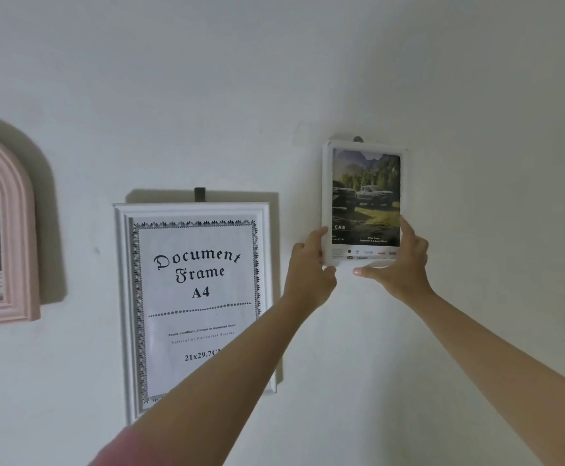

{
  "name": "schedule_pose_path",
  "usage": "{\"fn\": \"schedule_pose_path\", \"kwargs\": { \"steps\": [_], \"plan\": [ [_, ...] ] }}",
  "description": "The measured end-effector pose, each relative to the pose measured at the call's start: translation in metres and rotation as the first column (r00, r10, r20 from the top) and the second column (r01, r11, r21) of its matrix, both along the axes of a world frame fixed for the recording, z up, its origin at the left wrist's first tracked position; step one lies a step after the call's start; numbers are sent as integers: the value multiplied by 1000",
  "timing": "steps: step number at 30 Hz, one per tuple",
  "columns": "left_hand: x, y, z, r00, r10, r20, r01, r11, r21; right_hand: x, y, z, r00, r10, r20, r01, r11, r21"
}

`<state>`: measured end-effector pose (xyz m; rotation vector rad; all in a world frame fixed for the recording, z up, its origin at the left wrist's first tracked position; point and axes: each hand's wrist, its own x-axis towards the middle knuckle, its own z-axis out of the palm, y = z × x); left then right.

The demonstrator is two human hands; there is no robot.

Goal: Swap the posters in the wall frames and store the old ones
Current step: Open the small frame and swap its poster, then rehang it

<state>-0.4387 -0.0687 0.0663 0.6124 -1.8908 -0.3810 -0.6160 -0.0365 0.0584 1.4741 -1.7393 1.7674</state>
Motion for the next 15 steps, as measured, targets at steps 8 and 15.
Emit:
{"fn": "schedule_pose_path", "kwargs": {
  "steps": [8,15],
  "plan": [
    [46,26,-8,993,-71,-91,62,994,-92,34,38,0,990,139,-18,-138,989,54],
    [145,61,-82,991,-116,62,102,977,186,86,92,-53,839,531,119,-526,847,-73]
  ]
}}
